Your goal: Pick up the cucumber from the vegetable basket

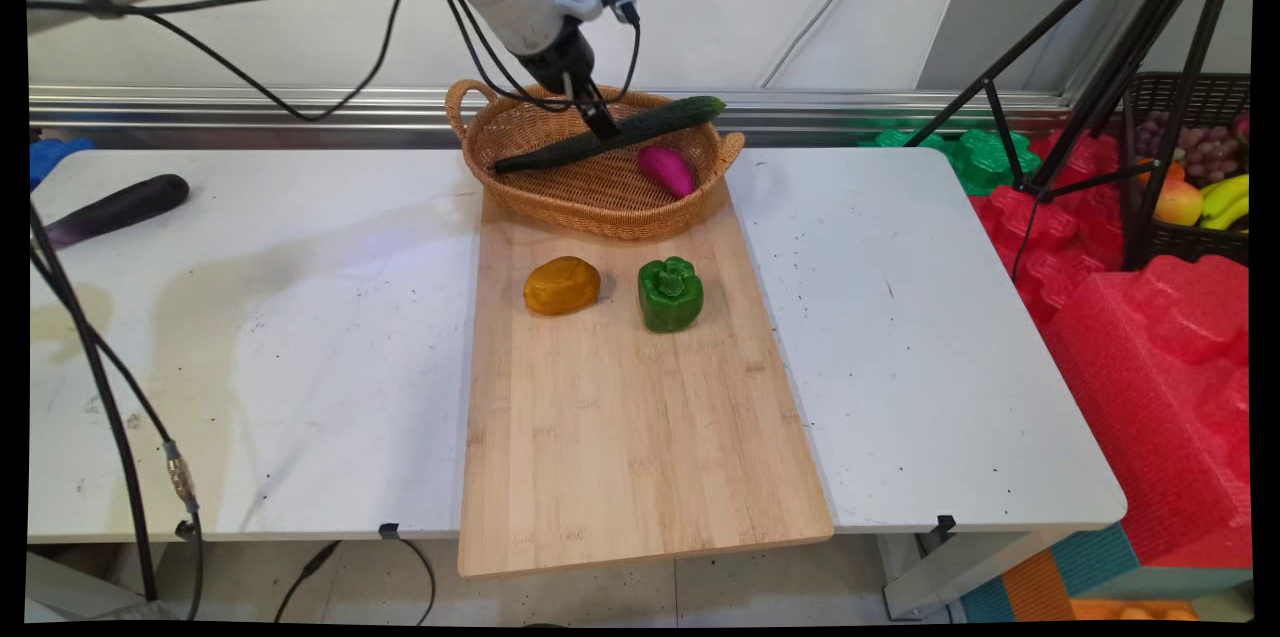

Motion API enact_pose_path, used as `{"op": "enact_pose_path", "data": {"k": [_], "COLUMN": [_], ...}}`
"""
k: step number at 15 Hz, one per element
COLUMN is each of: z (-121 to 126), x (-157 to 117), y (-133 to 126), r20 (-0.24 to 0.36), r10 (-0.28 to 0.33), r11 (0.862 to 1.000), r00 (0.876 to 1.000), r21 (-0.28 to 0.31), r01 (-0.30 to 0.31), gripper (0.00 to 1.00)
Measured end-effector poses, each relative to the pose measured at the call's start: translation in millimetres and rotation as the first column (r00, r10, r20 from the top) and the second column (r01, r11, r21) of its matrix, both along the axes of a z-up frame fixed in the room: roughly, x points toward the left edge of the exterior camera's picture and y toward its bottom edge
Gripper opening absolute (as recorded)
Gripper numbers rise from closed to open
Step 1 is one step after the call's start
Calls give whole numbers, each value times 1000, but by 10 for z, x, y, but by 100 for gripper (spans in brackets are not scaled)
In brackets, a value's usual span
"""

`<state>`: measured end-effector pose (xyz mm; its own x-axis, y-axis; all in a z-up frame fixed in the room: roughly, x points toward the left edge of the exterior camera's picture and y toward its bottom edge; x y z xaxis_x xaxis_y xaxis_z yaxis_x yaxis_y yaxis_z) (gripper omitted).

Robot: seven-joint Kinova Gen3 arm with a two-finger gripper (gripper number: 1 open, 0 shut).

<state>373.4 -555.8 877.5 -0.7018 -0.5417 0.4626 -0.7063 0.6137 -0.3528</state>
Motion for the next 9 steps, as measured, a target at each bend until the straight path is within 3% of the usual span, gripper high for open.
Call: {"op": "enact_pose_path", "data": {"k": [9], "z": [-396], "x": [-10], "y": [-354], "r20": [15], "r10": [-68], "r11": [994], "r00": [998], "r21": [82], "r01": [67], "gripper": [100]}}
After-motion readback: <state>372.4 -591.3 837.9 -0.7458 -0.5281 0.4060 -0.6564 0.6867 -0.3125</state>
